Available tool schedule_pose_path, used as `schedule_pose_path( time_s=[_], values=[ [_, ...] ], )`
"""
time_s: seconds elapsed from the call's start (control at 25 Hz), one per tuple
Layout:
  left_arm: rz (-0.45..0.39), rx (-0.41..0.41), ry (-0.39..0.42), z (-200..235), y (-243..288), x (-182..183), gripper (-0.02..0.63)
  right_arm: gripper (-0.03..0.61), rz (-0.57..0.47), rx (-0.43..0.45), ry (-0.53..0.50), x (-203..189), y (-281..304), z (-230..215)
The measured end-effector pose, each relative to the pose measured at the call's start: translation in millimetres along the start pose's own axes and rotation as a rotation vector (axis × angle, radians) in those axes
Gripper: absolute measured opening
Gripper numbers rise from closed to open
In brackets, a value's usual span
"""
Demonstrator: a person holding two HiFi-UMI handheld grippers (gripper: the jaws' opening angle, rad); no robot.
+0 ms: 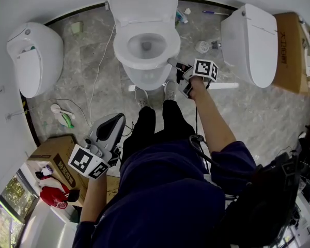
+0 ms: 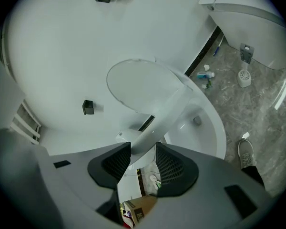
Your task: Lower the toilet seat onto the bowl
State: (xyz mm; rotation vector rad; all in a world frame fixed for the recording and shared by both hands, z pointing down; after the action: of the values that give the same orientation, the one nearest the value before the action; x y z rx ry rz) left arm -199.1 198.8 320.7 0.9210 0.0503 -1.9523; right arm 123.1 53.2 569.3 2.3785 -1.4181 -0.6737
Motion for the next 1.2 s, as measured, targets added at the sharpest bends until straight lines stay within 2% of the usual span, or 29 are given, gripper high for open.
schedule_pose_path(
  time_s=[0.76, 1.2],
  values=[
    [0.049, -0.004, -0.006, 7, 20, 5, 0.005, 0.156, 0.098, -0.028, 0.053, -41, 2, -35],
    [0.087, -0.007, -0.005, 7, 30, -1, 0.005, 0.131, 0.153, -0.060, 0.064, -65, 4, -53]
  ],
)
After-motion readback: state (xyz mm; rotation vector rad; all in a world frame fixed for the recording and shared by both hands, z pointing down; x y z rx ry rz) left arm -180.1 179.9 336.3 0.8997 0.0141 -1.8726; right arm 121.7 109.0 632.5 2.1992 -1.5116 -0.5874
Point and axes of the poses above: the fingertips, and each gripper's own axes: y forward along the fingers, z to its left, x out of its top, the point moved 9 cm from there along -y, backward along the fingers, and after that the axes turned 14 degrees about -y, right-handed, at the moved point
